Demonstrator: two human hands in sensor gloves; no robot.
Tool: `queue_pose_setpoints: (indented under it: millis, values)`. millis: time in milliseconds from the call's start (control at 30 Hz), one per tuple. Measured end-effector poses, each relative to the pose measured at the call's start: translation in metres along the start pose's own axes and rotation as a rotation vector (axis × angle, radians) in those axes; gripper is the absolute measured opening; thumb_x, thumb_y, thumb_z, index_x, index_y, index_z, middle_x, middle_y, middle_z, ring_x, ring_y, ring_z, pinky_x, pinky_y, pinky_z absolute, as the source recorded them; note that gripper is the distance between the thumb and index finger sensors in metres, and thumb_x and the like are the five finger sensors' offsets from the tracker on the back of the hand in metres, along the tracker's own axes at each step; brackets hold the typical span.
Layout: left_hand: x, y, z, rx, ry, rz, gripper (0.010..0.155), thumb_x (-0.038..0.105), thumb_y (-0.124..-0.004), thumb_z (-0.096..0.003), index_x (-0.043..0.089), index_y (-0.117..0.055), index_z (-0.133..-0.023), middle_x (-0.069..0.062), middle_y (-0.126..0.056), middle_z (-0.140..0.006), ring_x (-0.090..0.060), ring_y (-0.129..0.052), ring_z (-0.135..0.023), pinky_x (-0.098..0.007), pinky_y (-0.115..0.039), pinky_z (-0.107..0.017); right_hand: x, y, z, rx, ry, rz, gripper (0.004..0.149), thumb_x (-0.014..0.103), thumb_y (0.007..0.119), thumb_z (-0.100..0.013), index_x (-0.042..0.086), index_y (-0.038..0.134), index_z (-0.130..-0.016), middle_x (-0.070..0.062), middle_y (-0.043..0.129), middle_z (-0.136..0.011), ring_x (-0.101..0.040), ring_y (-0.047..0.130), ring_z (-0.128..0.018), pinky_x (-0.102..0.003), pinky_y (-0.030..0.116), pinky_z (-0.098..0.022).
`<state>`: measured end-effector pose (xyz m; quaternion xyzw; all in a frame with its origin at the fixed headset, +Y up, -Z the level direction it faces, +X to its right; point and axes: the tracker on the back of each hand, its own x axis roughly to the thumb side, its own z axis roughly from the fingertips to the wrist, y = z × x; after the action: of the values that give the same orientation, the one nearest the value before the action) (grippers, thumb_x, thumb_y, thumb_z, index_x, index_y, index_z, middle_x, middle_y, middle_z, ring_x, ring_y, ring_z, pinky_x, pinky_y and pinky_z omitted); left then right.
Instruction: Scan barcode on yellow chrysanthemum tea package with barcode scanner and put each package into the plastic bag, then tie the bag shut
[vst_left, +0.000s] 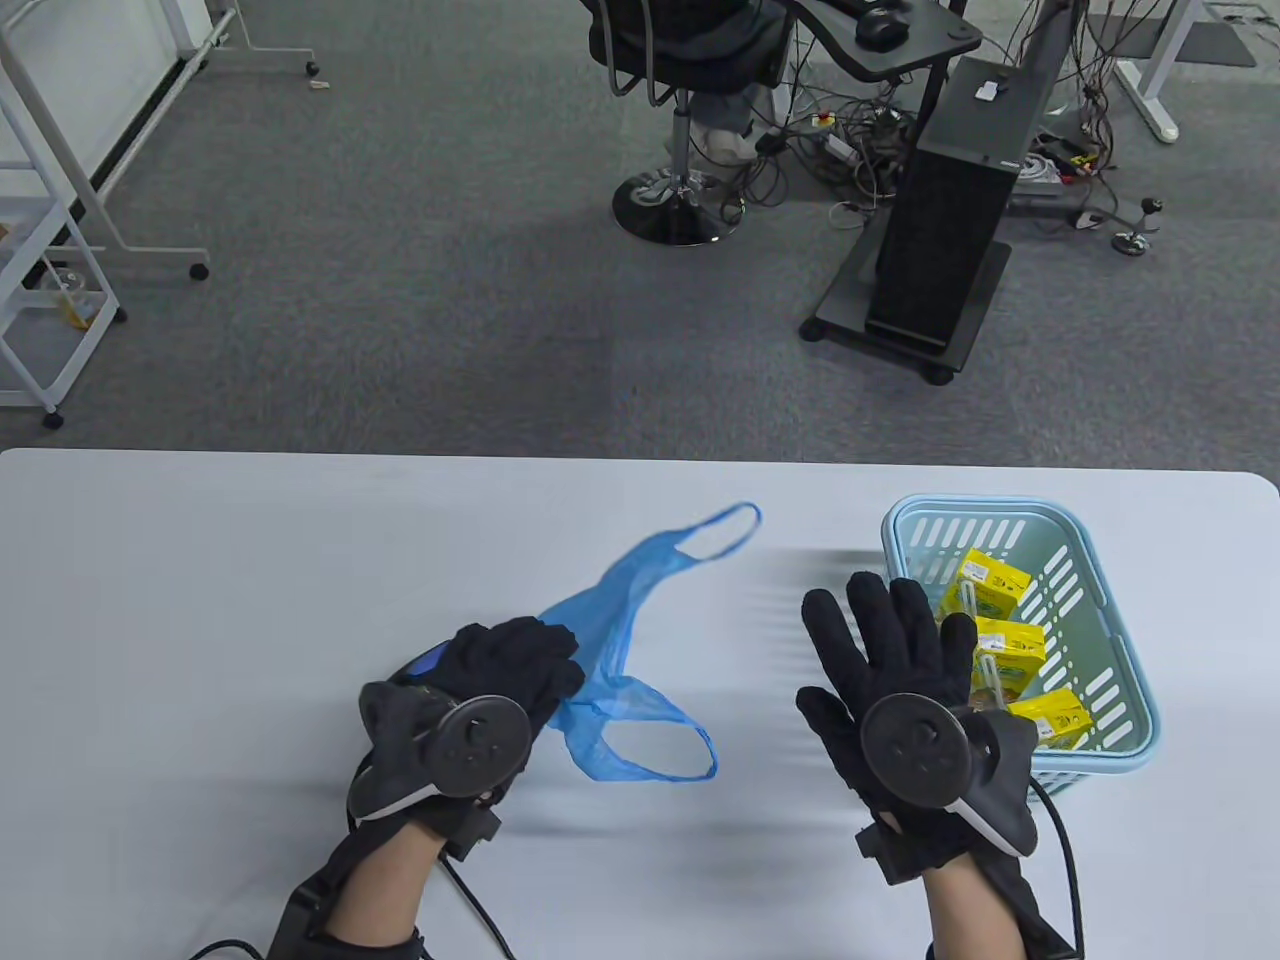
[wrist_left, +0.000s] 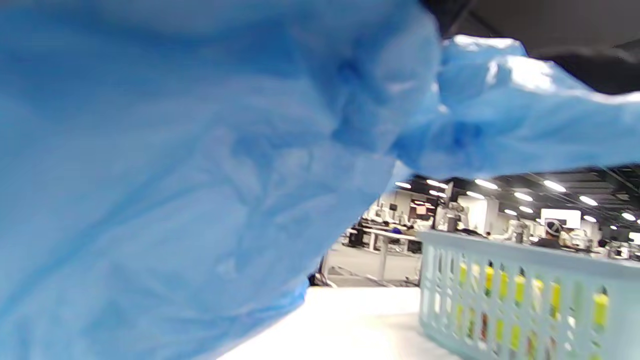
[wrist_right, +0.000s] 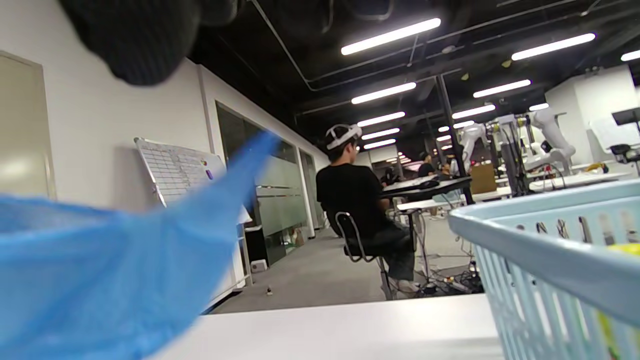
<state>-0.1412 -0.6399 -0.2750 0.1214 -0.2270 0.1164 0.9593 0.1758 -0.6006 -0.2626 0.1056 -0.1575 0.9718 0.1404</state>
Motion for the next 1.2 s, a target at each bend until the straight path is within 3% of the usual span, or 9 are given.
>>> queue_pose_setpoints:
  millis: [133,300,433,633,767,867,967,1133,1200]
  values:
    - [0.011,-0.038,-0.004,-0.124,-0.049,0.049,0.035,0.027,-0.089,-0.0439,0.041,-0.088,-0.076,0.004,-0.09,-0.096,-0.025,-0.087,-0.096,-0.06,-0.068,-0.067,0.015,0.019,-0.003,0.108,-0.054,0.042,0.081,0.044,0.078,-0.037,0.037,0.039,-0.108,-0.008,0.03,-0.116,-0.038,0.025,-0.109,-0.071,0.017,-0.071]
    - [0.014,-0.043,-0.005,-0.107,-0.082,0.108,0.035,0.027,-0.089,-0.0434,0.042,-0.089,-0.074,0.004,-0.09,-0.096,-0.025,-0.088,-0.096,-0.06,-0.068,-0.067,0.033,0.066,-0.006,0.353,-0.107,0.124,0.083,0.045,0.08,-0.036,0.035,0.04,-0.108,-0.008,0.03,-0.116,-0.039,0.024,-0.109,-0.071,0.016,-0.07]
    - [0.011,-0.045,-0.002,-0.121,-0.08,0.153,0.035,0.027,-0.089,-0.0433,0.042,-0.089,-0.074,0.004,-0.09,-0.096,-0.025,-0.088,-0.096,-0.06,-0.068,-0.067,0.043,0.094,-0.003,0.46,-0.147,0.154,0.087,0.049,0.08,-0.034,0.034,0.039,-0.109,-0.008,0.029,-0.116,-0.039,0.024,-0.108,-0.071,0.016,-0.07]
    - [0.005,-0.05,-0.002,-0.159,-0.097,0.3,0.034,0.026,-0.09,-0.0424,0.043,-0.09,-0.073,0.004,-0.09,-0.096,-0.026,-0.087,-0.097,-0.061,-0.067,-0.067,0.037,0.122,0.0,0.502,-0.131,0.22,0.081,0.048,0.078,-0.035,0.033,0.045,-0.108,-0.008,0.036,-0.115,-0.039,0.031,-0.108,-0.071,0.021,-0.071]
    - [0.006,-0.06,-0.002,-0.211,-0.092,0.287,0.034,0.025,-0.091,-0.043,0.041,-0.09,-0.073,0.002,-0.089,-0.098,-0.028,-0.084,-0.098,-0.062,-0.066,-0.067,0.03,0.128,-0.001,0.418,-0.103,0.2,0.053,0.039,0.073,-0.039,0.029,0.082,-0.09,-0.009,0.065,-0.106,-0.035,0.058,-0.102,-0.065,0.044,-0.072]
    - [0.005,-0.074,-0.003,-0.351,-0.011,0.089,0.054,0.029,-0.087,-0.0457,0.035,-0.076,-0.099,-0.007,-0.076,-0.108,-0.036,-0.073,-0.104,-0.065,-0.06,-0.069,0.029,0.127,-0.001,0.371,-0.093,0.268,0.049,0.041,0.075,-0.037,0.027,0.089,-0.082,-0.007,0.073,-0.101,-0.032,0.071,-0.095,-0.055,0.061,-0.068]
    - [0.0,-0.08,-0.001,-0.468,0.044,0.057,0.062,0.04,-0.082,-0.0473,0.031,-0.067,-0.106,-0.011,-0.064,-0.114,-0.04,-0.064,-0.108,-0.067,-0.056,-0.07,0.03,0.123,-0.001,0.333,-0.076,0.273,0.046,0.044,0.076,-0.036,0.023,0.093,-0.073,-0.005,0.078,-0.097,-0.03,0.078,-0.09,-0.05,0.068,-0.063]
    - [0.005,-0.056,-0.003,-0.375,0.04,0.229,0.066,0.052,-0.077,-0.0488,0.023,-0.069,-0.108,-0.017,-0.065,-0.114,-0.046,-0.067,-0.105,-0.068,-0.058,-0.067,0.036,0.124,0.0,0.319,-0.078,0.325,0.044,0.049,0.077,-0.033,0.021,0.095,-0.063,-0.003,0.08,-0.094,-0.029,0.081,-0.087,-0.049,0.07,-0.061]
    - [0.015,-0.045,-0.003,-0.367,0.054,0.264,0.077,0.065,-0.072,-0.048,0.02,-0.068,-0.11,-0.02,-0.064,-0.115,-0.05,-0.068,-0.103,-0.068,-0.058,-0.067,0.039,0.126,0.0,0.323,-0.084,0.321,0.044,0.05,0.077,-0.033,0.02,0.095,-0.061,-0.003,0.081,-0.092,-0.029,0.08,-0.087,-0.05,0.07,-0.062]
